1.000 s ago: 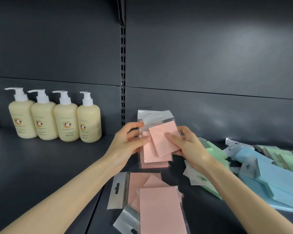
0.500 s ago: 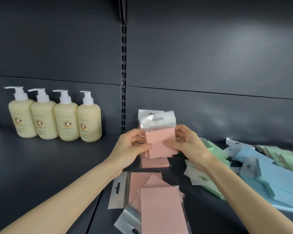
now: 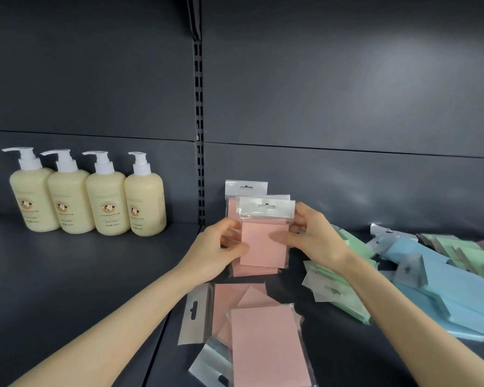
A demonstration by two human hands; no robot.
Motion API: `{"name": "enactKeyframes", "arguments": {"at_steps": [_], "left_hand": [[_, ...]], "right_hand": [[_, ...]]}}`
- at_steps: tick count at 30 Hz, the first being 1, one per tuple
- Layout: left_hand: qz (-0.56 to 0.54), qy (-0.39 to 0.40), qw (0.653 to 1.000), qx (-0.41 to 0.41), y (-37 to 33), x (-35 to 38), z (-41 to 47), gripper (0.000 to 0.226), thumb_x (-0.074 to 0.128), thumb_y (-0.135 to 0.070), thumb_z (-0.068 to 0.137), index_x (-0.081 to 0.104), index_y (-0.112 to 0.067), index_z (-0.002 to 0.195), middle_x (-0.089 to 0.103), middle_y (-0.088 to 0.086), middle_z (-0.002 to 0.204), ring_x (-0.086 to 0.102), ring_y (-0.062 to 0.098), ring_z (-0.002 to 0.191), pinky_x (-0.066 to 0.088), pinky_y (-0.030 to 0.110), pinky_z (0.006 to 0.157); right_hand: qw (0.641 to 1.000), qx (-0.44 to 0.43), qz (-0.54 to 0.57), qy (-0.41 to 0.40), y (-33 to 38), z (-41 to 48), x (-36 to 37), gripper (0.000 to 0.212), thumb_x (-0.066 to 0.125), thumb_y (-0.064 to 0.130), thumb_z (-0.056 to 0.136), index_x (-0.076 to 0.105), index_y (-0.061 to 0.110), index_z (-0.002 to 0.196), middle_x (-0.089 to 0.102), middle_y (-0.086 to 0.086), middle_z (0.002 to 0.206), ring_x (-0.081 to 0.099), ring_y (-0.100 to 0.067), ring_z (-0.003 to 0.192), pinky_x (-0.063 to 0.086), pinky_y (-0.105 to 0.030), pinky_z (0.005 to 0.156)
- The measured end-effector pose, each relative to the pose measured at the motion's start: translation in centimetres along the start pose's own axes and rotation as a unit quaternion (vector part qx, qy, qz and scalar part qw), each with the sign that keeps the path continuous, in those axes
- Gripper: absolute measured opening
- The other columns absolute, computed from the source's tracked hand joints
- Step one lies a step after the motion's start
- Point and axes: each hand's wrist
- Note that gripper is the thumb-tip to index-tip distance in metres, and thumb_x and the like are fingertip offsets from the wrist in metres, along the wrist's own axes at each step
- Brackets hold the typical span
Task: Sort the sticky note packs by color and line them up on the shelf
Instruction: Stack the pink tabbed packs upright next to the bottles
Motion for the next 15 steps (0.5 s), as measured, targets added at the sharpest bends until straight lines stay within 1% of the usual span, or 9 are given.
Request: {"name": "enactKeyframes", "arguments": {"at_steps": [2, 3, 5, 7, 8, 10, 12, 15], "left_hand": [[0.054, -0.002, 0.998, -0.014, 0.2, -0.1, 0.0, 0.038, 0.069, -0.027, 0.082, 0.057, -0.023, 0.118, 0.060, -0.009, 0.117, 0.056, 0.008, 0.108, 0.043, 0.019, 0.086], [0.082, 0.001, 0.996, -0.030, 0.3, -0.2, 0.0, 0.045, 0.071, -0.033, 0.080, 0.055, -0.023, 0.121, 0.057, -0.008, 0.122, 0.053, 0.009, 0.113, 0.040, 0.021, 0.089], [0.138, 0.019, 0.988, -0.070, 0.5, -0.4, -0.1, 0.065, 0.073, -0.048, 0.074, 0.047, -0.022, 0.129, 0.050, -0.005, 0.131, 0.046, 0.013, 0.122, 0.039, 0.028, 0.097], [0.187, 0.048, 0.976, -0.097, 0.6, -0.4, -0.2, 0.078, 0.073, -0.054, 0.070, 0.041, -0.022, 0.134, 0.047, -0.003, 0.137, 0.043, 0.016, 0.126, 0.037, 0.037, 0.105], [0.196, 0.061, 0.974, -0.101, 0.5, -0.4, -0.2, 0.080, 0.074, -0.053, 0.070, 0.040, -0.022, 0.135, 0.047, -0.003, 0.137, 0.045, 0.016, 0.126, 0.037, 0.039, 0.106], [0.169, 0.071, 0.978, -0.101, 0.4, -0.3, -0.2, 0.077, 0.077, -0.045, 0.071, 0.040, -0.023, 0.134, 0.052, -0.002, 0.133, 0.050, 0.015, 0.120, 0.040, 0.033, 0.102], [0.126, 0.072, 0.985, -0.098, 0.2, -0.4, -0.2, 0.072, 0.080, -0.033, 0.071, 0.042, -0.023, 0.131, 0.058, -0.002, 0.123, 0.054, 0.014, 0.113, 0.041, 0.027, 0.093], [0.077, 0.062, 0.990, -0.100, 0.2, -0.4, -0.1, 0.068, 0.082, -0.019, 0.071, 0.043, -0.021, 0.127, 0.062, -0.001, 0.111, 0.056, 0.015, 0.111, 0.042, 0.025, 0.091]], "right_hand": [[1.000, 0.002, 0.016, -0.003, 0.0, -0.1, -0.1, 0.040, 0.073, 0.000, 0.078, 0.058, 0.024, 0.107, 0.072, 0.004, 0.101, 0.068, -0.013, 0.085, 0.054, -0.018, 0.075], [1.000, 0.005, 0.022, -0.004, 0.0, -0.1, -0.1, 0.039, 0.073, 0.000, 0.078, 0.058, 0.023, 0.107, 0.072, 0.003, 0.101, 0.068, -0.011, 0.083, 0.054, -0.017, 0.073], [1.000, 0.014, 0.019, -0.002, 0.0, -0.1, -0.4, 0.039, 0.072, 0.001, 0.079, 0.058, 0.017, 0.112, 0.072, 0.001, 0.101, 0.066, -0.011, 0.079, 0.053, -0.017, 0.069], [1.000, 0.025, 0.015, 0.003, 0.0, -0.1, -0.7, 0.040, 0.071, 0.001, 0.080, 0.057, 0.014, 0.115, 0.072, 0.000, 0.101, 0.063, -0.007, 0.069, 0.050, -0.017, 0.062], [0.999, 0.030, 0.014, 0.005, 0.0, -0.1, -0.8, 0.040, 0.070, 0.001, 0.080, 0.057, 0.014, 0.115, 0.071, -0.002, 0.100, 0.061, -0.005, 0.066, 0.048, -0.016, 0.059], [0.999, 0.039, 0.015, 0.007, -0.1, 0.0, -0.9, 0.040, 0.070, 0.001, 0.081, 0.056, 0.013, 0.116, 0.071, -0.004, 0.102, 0.059, -0.004, 0.063, 0.046, -0.017, 0.057], [0.999, 0.047, 0.019, 0.004, -0.1, 0.0, -1.0, 0.040, 0.069, 0.001, 0.082, 0.055, 0.011, 0.118, 0.070, -0.006, 0.105, 0.059, -0.004, 0.062, 0.046, -0.017, 0.056], [0.998, 0.054, 0.022, 0.002, -0.1, -0.1, -1.1, 0.040, 0.068, -0.001, 0.083, 0.054, 0.010, 0.119, 0.070, -0.008, 0.106, 0.060, -0.006, 0.066, 0.046, -0.016, 0.056]]}}
Point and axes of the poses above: each hand's wrist, its own z-axis towards the middle knuckle, its own x-axis out of the palm, y = z × x
